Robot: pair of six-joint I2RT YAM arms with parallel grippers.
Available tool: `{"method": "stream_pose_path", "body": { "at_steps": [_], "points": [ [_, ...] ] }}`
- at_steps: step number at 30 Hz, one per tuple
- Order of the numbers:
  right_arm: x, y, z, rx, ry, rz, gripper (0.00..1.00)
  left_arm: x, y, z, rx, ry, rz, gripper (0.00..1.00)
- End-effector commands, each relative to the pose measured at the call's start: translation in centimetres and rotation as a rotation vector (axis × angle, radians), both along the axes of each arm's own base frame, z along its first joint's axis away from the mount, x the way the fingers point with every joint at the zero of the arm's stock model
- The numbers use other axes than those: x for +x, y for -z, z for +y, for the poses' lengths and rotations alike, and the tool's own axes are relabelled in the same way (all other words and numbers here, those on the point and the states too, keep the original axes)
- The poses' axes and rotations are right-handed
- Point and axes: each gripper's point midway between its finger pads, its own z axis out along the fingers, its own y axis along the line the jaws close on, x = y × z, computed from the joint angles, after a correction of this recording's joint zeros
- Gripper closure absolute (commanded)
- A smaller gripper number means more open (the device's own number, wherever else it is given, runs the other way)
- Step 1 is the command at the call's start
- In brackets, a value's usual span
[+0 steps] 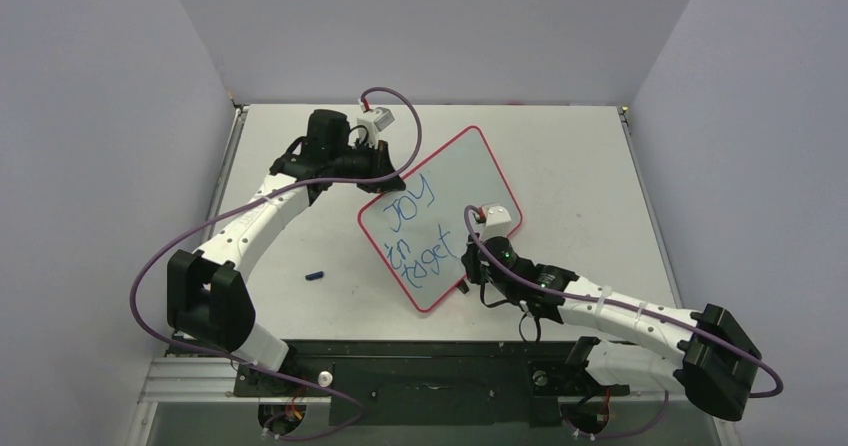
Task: Write a sentence on the whiteboard
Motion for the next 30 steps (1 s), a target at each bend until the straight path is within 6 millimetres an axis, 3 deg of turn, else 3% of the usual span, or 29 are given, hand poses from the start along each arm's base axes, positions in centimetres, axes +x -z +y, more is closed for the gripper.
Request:
{"method": "stream_pose_path", "body": {
  "at_steps": [1, 16, 24, 30],
  "points": [
    [1.7, -2.5, 0.7, 0.008, 0.021, -0.059, 1.00, 0.9, -2.6, -0.1, -0.014, 0.009, -0.127, 1.00],
    [3.1, -6.2, 0.7, -0.016, 0.028, -0.120, 1.00, 0.9, -2.6, 0.0, -0.011, 0.007, -0.129, 1.00],
    [2.7, -9.8, -1.5, 0.029, 0.070, -0.181, 1.00, 0.9, -2.6, 0.0, -0.012, 0.009, -0.128, 1.00],
    [3.4, -9.7, -2.9, 0.062, 0.091, -0.181, 1.00, 0.9, -2.7, -0.1, -0.013, 0.009, -0.129, 1.00]
  ]
}}
